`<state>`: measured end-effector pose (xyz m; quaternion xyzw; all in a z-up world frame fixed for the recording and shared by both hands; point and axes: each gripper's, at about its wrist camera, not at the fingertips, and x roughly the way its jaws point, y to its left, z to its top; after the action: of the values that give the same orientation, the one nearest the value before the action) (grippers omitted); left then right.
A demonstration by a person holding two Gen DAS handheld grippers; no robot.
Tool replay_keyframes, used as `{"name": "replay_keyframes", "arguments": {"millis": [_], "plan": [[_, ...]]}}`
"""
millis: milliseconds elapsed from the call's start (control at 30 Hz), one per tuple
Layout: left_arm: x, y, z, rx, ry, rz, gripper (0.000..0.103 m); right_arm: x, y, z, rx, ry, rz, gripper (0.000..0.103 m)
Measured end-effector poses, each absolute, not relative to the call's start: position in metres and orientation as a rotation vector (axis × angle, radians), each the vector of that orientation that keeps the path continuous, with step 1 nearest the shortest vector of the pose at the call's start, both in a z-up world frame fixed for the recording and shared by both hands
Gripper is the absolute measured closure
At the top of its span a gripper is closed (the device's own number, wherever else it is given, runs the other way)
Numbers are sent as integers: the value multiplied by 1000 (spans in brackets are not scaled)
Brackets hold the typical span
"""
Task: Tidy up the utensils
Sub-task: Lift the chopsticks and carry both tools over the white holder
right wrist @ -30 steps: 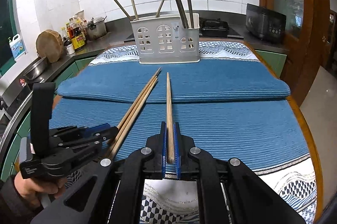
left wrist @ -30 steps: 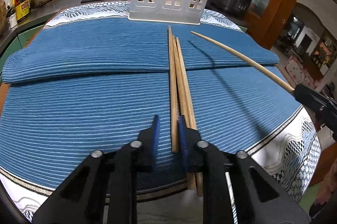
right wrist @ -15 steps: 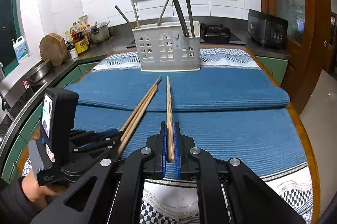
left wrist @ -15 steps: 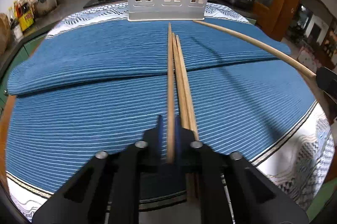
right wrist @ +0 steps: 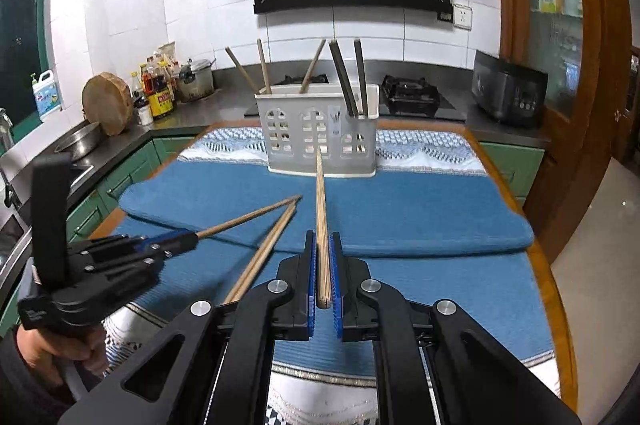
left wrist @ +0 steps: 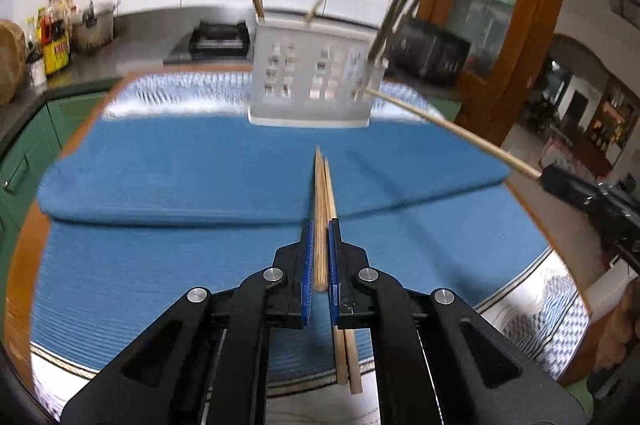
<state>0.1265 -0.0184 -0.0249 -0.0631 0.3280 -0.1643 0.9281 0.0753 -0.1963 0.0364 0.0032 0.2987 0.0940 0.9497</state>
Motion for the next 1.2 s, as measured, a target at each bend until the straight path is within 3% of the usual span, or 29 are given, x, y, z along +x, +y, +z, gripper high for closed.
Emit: {"name": "replay_keyframes", "arguments": {"millis": [833,1200], "plan": [[192,-1,71,-42,523,-347,98,166,-238,180,-116,625,296,96],[215,-7,140,-22,420,-360,98,184,-239,214,-184,660,293,96]]}}
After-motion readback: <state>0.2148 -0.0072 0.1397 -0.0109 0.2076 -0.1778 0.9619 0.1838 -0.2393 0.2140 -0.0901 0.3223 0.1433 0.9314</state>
